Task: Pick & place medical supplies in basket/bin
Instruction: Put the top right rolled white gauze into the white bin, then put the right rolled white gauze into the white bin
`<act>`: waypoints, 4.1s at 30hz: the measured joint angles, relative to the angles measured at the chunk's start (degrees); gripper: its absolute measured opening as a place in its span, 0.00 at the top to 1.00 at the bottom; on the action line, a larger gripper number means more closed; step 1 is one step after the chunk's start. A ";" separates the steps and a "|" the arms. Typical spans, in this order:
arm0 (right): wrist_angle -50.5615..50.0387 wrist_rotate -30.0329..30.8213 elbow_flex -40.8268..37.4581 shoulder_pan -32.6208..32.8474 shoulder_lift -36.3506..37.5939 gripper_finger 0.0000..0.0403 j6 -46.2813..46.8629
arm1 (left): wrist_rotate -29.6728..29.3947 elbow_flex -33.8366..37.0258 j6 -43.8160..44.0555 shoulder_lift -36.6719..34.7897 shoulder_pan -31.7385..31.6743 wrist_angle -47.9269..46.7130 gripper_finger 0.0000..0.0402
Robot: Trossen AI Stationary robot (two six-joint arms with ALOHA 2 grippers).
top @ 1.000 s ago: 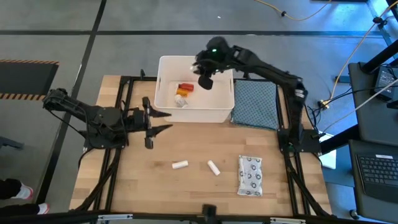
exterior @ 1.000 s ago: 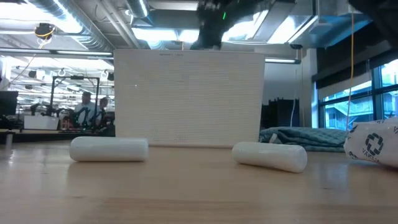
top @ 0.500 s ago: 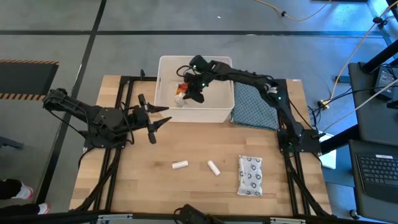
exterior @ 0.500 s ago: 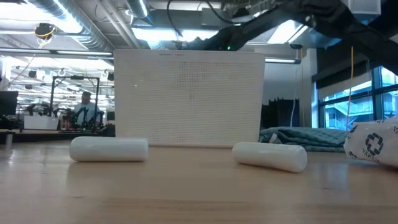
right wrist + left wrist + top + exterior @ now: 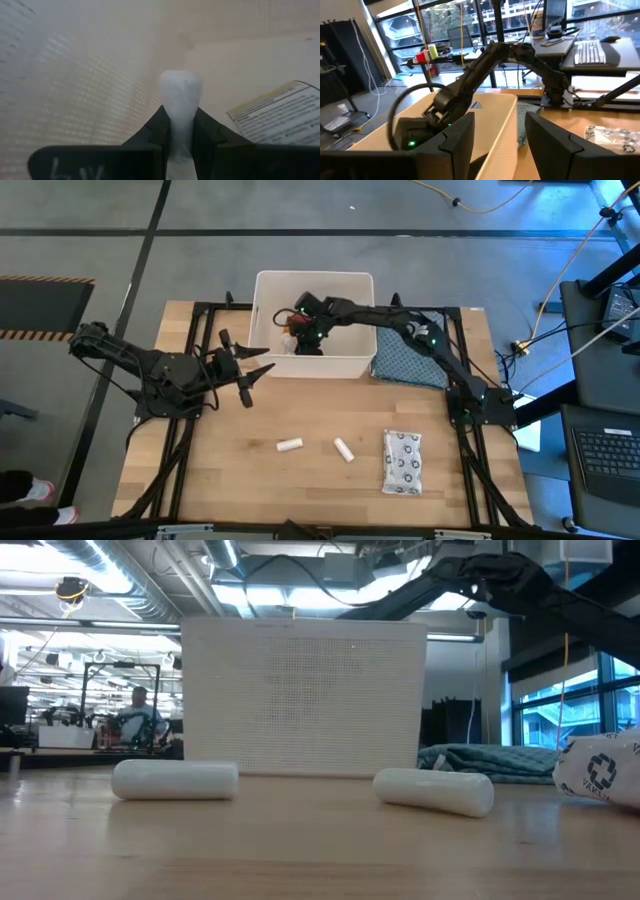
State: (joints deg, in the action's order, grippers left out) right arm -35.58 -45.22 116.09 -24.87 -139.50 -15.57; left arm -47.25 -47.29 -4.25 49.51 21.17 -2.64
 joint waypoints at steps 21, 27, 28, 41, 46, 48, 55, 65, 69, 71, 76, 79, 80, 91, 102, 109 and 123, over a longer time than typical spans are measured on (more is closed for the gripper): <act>0.18 18.28 0.00 1.74 -0.55 0.82 -3.17 | -0.25 0.00 0.50 -1.19 -0.02 -1.05 0.58; 0.15 16.78 0.00 1.78 -0.50 0.71 -4.19 | -0.25 0.00 0.47 -1.19 -0.02 -1.05 0.58; 0.14 16.45 0.00 1.78 -0.46 0.69 -4.04 | -0.25 0.00 0.42 -1.19 -0.02 -1.05 0.58; -3.57 14.54 8.36 1.74 -0.44 0.48 0.39 | -0.25 0.00 -1.05 -1.19 -0.02 -1.05 0.58; -7.31 15.63 18.84 1.26 -0.28 0.47 0.29 | -0.25 0.00 -1.05 -1.19 -0.02 -1.05 0.58; -3.18 15.73 16.96 1.00 3.39 0.47 1.49 | -0.40 0.00 -1.07 -1.19 -0.02 -1.06 0.58; -8.29 19.40 15.36 1.77 12.38 0.47 3.04 | -1.19 0.00 -1.07 -2.18 -0.02 -5.20 0.58; -32.49 47.03 15.30 17.68 22.95 0.47 10.53 | 1.97 0.04 0.46 -4.78 -0.02 -13.02 0.58; -38.96 50.43 15.44 25.23 26.40 0.47 28.39 | 4.09 0.04 0.48 -5.30 -0.02 -14.15 0.58; -42.48 53.40 15.14 29.45 26.43 0.47 35.88 | 5.11 0.04 0.48 -5.43 -0.02 -14.27 0.58; -43.26 60.60 4.61 38.34 25.99 0.47 49.59 | 6.93 0.04 -0.85 -5.43 -0.02 -14.46 0.58; -39.34 60.55 -4.94 41.34 25.90 0.47 57.83 | 7.67 0.04 -0.82 -5.43 -0.02 -14.47 0.58; -37.54 60.55 -7.80 42.10 25.90 0.47 59.46 | 8.08 0.04 -0.73 -5.43 -0.02 -14.47 0.58; -8.87 53.14 -30.03 45.83 25.85 0.47 62.60 | 11.40 0.04 0.64 -5.41 -0.02 -16.55 0.58; 5.05 48.58 -39.57 46.91 25.85 0.54 71.05 | 11.38 0.04 4.10 -5.39 -0.02 -20.63 0.58; 6.69 48.55 -43.69 46.94 25.61 0.56 72.52 | 11.37 0.04 4.11 -5.39 -0.01 -20.61 0.58; 9.86 45.58 -41.65 44.16 26.08 0.85 65.06 | 11.29 0.02 3.78 -5.39 -0.02 -20.50 0.58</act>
State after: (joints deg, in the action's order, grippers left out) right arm -25.72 0.37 74.44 19.28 -113.42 49.49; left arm -35.97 -47.27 -0.48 44.12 21.15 -23.14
